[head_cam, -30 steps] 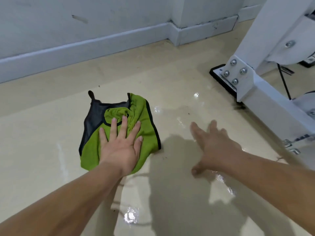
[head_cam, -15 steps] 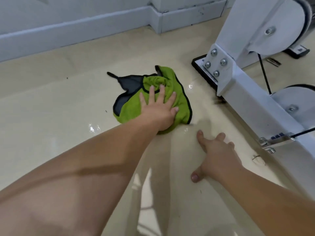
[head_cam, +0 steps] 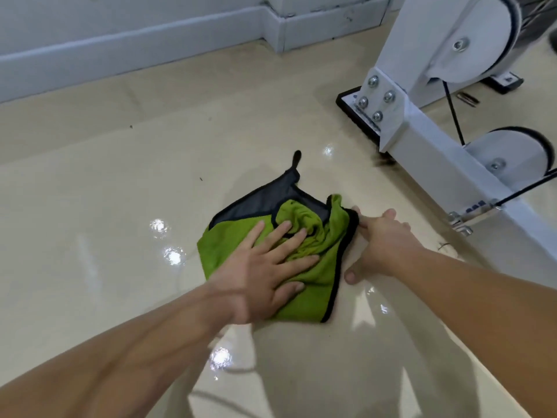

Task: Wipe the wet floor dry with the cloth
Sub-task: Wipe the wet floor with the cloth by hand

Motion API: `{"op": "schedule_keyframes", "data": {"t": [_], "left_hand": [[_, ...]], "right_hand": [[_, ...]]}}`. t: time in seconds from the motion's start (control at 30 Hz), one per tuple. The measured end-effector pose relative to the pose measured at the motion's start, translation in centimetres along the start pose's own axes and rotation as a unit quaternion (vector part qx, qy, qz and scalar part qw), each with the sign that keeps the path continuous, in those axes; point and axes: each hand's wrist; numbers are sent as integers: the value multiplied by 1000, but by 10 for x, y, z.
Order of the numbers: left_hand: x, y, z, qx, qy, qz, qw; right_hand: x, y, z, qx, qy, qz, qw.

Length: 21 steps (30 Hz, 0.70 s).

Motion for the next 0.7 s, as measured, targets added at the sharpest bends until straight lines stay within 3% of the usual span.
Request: {"op": "schedule_keyframes", "data": {"t": [0.07,0.2,0.43,0.57,0.7], "left_hand": [[-13,28,3,11,17,-70,997],[-12,49,3,-30,22,-293,955],[22,8,-11,-70,72,-373,922],[79,-48,-20,-72,50,-281,956],[171,-70,-24,-90,-18,-44,995]], "right_hand": [[-2,9,0,11,-6,-1,1000],[-2,36,18,127,32,-69,989],[66,102,27,101,-29,-108,989],[123,136,39,92,-100,-74,988],[157,160,56,128,-181,9,975]]}}
Point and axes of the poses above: each hand's wrist, its own y-axis away from the middle knuckle, its own z-axis out of the palm, x = y × z, and after that the axes turned 8 degrees about -y, right-handed
